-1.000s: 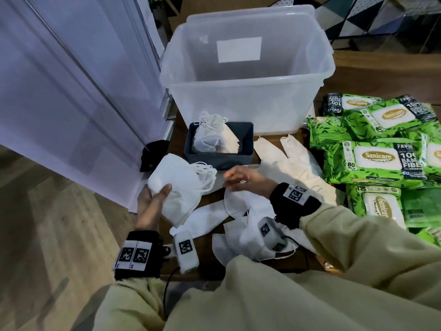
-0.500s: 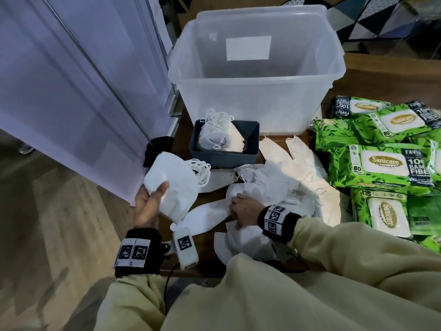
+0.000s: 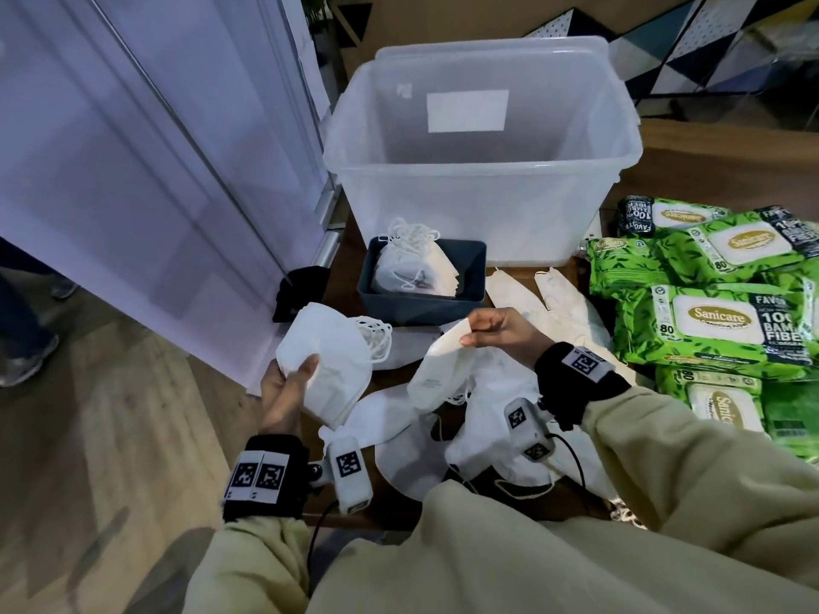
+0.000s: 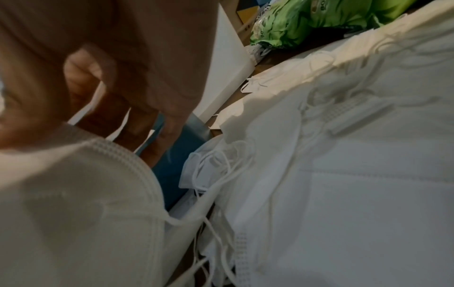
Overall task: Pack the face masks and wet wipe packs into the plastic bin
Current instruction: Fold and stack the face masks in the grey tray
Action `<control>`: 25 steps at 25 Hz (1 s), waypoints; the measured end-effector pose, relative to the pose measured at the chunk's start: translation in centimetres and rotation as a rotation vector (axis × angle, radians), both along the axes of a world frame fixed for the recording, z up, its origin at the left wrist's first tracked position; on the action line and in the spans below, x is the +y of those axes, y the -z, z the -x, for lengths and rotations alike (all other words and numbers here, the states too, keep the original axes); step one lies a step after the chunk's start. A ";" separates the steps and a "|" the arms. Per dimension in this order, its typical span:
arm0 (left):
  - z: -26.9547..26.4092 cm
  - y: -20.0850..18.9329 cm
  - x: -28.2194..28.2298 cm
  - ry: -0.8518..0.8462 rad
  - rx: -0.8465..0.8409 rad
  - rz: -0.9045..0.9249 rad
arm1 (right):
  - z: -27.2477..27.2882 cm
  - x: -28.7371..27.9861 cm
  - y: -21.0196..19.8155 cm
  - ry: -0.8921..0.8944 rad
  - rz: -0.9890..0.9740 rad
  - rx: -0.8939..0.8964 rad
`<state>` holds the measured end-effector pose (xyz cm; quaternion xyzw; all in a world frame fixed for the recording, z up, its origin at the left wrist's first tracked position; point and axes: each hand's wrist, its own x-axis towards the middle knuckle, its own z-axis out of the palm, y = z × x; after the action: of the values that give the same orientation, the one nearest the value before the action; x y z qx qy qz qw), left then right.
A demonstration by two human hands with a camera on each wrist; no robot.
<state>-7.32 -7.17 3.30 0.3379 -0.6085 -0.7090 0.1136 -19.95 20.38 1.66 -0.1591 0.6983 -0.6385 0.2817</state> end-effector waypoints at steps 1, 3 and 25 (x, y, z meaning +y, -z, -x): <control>0.0 0.2 0.4 0.009 -0.001 0.002 | 0.0 0.1 -0.2 0.026 0.020 -0.009; 0.0 0.5 1.0 0.039 0.007 -0.007 | 0.1 0.0 -0.9 0.040 0.000 0.010; 0.3 0.3 2.9 0.044 -0.047 -0.087 | -4.5 4.1 -0.1 0.573 0.098 -0.230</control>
<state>-7.57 -4.28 2.95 0.3456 -0.5869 -0.7289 0.0687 -15.40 24.44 1.80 0.1040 0.6467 -0.7386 0.1595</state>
